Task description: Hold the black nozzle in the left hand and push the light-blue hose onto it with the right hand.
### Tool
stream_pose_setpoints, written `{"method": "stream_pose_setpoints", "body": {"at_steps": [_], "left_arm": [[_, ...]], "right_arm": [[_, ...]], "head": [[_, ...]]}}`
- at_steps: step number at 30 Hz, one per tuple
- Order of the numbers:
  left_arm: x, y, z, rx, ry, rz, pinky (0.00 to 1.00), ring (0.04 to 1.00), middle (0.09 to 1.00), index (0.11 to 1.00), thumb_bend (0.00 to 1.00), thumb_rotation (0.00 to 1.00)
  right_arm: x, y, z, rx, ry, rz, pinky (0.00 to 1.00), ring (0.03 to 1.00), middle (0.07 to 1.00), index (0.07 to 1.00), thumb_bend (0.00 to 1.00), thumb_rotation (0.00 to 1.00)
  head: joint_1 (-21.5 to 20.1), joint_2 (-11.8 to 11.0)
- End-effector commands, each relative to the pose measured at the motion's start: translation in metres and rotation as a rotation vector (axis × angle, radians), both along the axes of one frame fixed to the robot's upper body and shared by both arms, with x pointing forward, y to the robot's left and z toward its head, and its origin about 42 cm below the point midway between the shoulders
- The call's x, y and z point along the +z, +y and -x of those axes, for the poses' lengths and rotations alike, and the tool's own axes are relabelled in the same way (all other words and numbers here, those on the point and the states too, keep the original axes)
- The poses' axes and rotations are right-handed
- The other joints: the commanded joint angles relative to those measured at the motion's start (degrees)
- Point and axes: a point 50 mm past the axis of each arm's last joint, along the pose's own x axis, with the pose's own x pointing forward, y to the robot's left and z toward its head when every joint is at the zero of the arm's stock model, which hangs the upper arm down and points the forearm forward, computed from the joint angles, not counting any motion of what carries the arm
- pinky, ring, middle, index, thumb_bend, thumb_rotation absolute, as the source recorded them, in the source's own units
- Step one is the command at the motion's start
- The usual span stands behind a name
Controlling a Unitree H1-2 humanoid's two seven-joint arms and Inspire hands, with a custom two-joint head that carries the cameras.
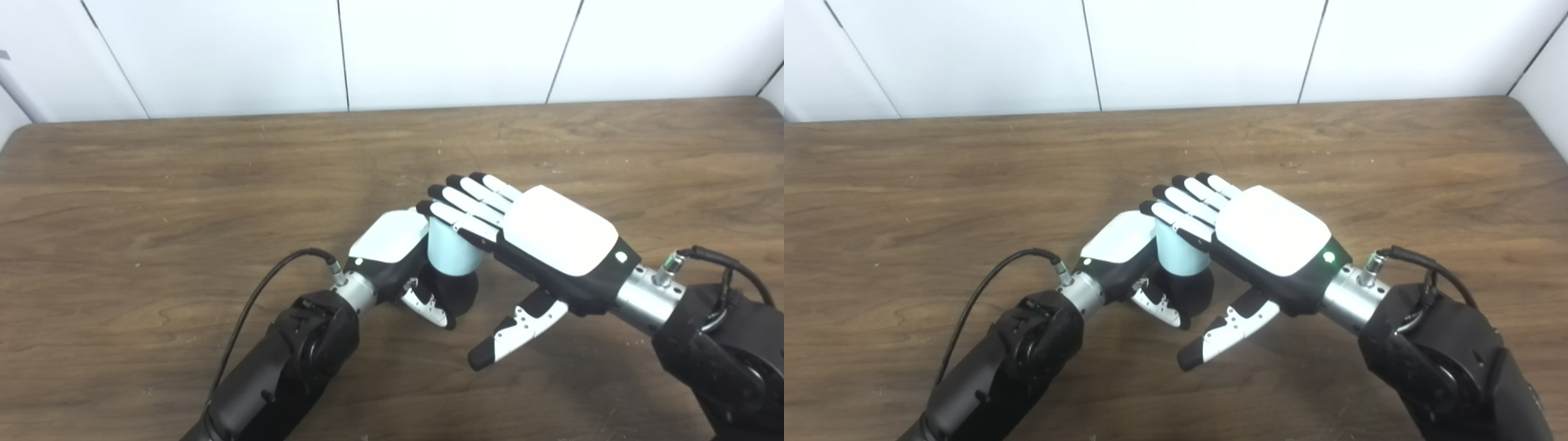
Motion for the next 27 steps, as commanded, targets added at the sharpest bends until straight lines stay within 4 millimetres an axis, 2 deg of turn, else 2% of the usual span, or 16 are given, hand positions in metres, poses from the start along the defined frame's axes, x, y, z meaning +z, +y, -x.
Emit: {"method": "stream_pose_setpoints", "body": {"at_steps": [1,27], "left_arm": [[-0.0559,0.0167,0.0193,-0.011,0.281,-0.179,1.00,0.733,0.528,0.446,0.52,0.00],[-0.0564,0.0166,0.0188,-0.015,0.285,-0.185,1.00,0.736,0.518,0.453,0.52,0.00]], "right_arm": [[-0.0253,0.0005,0.0040,0.040,0.189,0.123,1.00,1.000,0.989,0.963,0.72,1.00],[-0.0310,0.0014,0.0113,0.041,0.203,0.154,1.00,1.000,0.990,0.957,0.71,1.00]], "head": [[0.0,-0.1],[0.0,0.3]]}}
